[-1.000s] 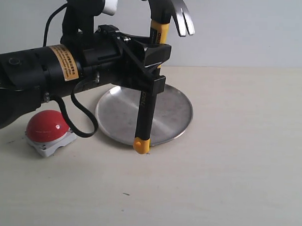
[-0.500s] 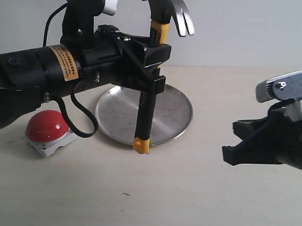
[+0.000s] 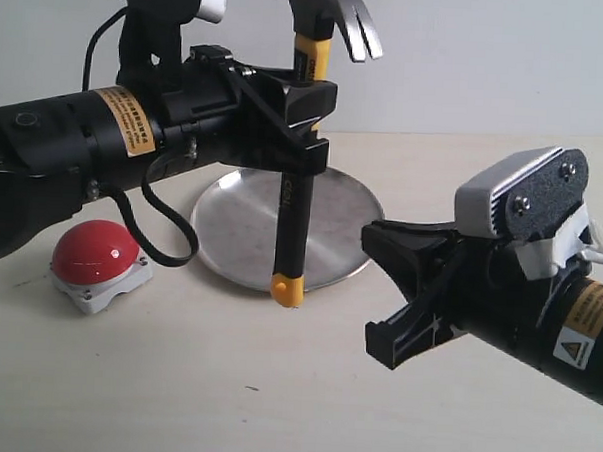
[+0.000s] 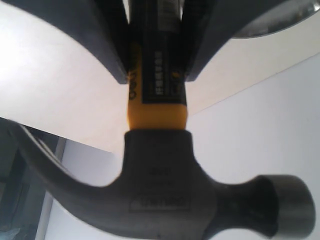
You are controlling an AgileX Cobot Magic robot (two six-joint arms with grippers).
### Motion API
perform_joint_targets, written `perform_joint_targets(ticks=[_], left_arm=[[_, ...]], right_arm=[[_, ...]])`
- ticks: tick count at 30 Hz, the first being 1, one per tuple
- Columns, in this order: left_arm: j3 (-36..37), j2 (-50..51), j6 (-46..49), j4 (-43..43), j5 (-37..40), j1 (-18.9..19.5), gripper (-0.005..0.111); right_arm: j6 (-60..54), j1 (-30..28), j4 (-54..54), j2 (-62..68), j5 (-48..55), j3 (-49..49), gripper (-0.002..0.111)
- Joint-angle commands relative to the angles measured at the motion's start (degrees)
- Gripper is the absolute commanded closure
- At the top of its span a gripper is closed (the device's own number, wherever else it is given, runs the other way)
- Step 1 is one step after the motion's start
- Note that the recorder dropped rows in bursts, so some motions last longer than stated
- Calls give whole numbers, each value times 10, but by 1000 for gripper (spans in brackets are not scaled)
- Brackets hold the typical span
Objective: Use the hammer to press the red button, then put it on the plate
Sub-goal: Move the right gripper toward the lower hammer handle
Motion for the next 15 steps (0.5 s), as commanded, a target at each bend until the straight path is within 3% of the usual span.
perform_joint_targets(ticks=[1, 9, 15], left_arm=[[-9, -6, -7, -15, -49, -1, 107], [-9, -6, -96, -13, -69, -1, 107], [-9, -6, -96, -10, -70, -1, 107]], right_arm=[[51, 2, -45, 4, -39, 10, 89], [51, 2, -45, 62, -105, 10, 39], [51, 2, -38, 98, -141, -9, 35]])
